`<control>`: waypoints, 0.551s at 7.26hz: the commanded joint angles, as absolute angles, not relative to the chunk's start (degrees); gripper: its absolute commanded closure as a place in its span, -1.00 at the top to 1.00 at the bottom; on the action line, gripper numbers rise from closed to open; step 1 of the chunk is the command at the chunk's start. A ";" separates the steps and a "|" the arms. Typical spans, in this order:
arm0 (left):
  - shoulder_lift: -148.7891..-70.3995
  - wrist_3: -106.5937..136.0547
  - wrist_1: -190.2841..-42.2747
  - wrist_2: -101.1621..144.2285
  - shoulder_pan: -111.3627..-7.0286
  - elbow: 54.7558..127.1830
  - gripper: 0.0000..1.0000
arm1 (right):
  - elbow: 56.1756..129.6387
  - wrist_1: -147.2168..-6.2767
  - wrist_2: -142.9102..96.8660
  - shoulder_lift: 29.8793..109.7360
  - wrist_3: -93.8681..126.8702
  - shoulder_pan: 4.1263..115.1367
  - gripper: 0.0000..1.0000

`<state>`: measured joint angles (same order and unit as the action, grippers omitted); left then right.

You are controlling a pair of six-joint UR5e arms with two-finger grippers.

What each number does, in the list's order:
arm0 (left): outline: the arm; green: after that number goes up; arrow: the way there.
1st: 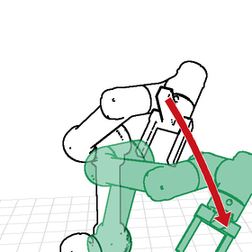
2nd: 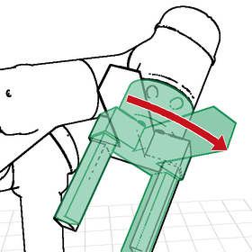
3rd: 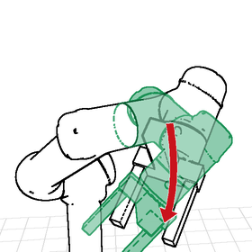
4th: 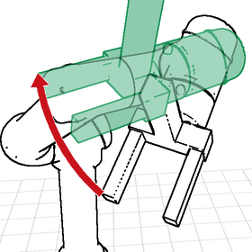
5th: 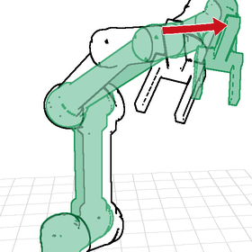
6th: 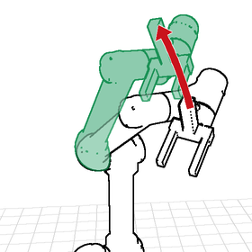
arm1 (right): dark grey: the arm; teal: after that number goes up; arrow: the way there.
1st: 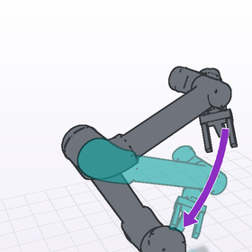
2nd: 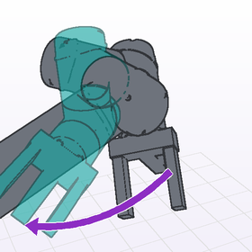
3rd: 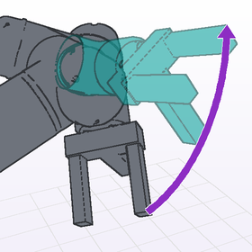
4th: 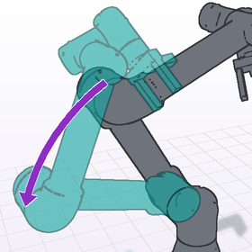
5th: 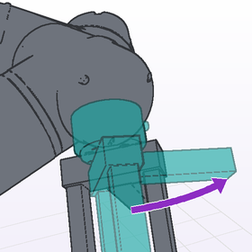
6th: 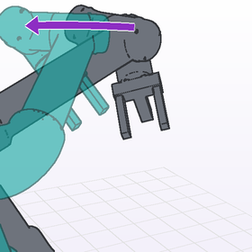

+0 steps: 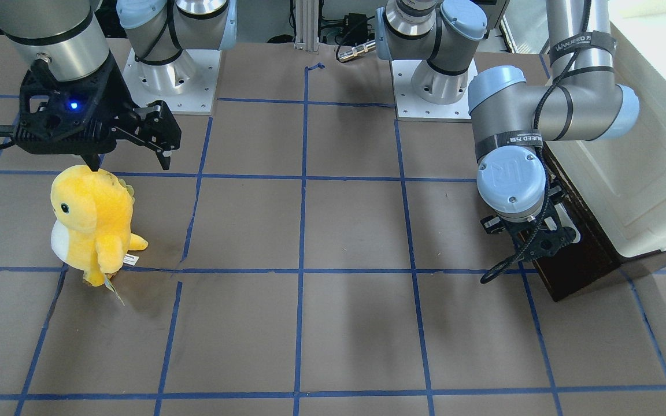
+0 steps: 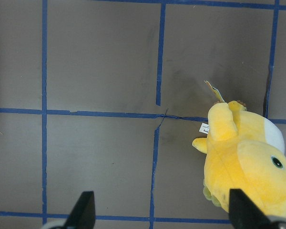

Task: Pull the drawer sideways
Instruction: 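Lower the left gripper around the white handle and close it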

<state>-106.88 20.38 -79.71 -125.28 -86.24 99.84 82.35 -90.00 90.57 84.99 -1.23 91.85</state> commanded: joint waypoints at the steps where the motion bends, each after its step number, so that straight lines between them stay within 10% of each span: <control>1: -107.22 18.65 -79.89 -128.92 -85.70 99.93 0.33 | 82.35 -90.00 90.53 84.99 -1.32 91.85 1.00; 4: -107.75 19.34 -79.89 -128.58 -85.69 100.72 0.31 | 82.35 -90.00 90.61 84.99 -1.23 91.85 1.00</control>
<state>-107.51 19.42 -79.81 -128.57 -85.72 100.59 82.35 -90.00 90.54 84.99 -1.24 91.84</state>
